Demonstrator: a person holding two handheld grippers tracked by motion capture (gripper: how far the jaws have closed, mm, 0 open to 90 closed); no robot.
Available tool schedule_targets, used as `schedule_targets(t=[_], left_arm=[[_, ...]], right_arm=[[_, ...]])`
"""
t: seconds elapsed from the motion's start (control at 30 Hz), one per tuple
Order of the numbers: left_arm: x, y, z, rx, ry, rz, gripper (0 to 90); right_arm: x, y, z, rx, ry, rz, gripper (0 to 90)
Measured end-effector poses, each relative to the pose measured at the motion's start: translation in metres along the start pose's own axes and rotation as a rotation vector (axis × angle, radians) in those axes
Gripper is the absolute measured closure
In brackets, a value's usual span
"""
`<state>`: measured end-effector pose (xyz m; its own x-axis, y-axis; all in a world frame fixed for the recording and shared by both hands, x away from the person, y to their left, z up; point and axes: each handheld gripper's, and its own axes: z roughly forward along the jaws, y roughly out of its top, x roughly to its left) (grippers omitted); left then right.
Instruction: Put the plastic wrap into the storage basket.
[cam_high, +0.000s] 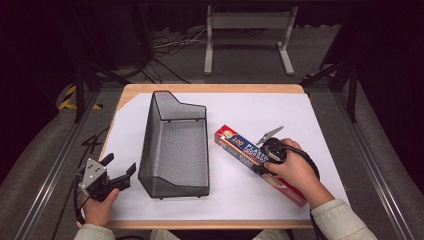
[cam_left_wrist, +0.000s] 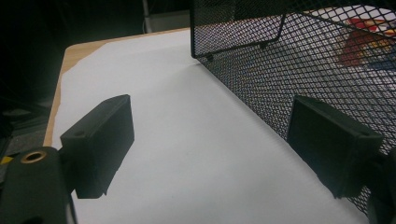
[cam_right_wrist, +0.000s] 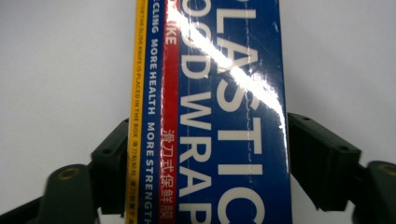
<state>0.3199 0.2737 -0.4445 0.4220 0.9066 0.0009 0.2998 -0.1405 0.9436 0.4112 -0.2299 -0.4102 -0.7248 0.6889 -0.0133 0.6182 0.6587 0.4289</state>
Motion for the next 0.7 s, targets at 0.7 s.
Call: schedule_targets(t=[0.7], left_arm=[[0.0003, -0.0006, 0.0003, -0.001, 0.003, -0.01, 15.8]], right_arm=[[0.0066, 0.0019, -0.0026, 0.027, 0.002, 0.037, 39.9]])
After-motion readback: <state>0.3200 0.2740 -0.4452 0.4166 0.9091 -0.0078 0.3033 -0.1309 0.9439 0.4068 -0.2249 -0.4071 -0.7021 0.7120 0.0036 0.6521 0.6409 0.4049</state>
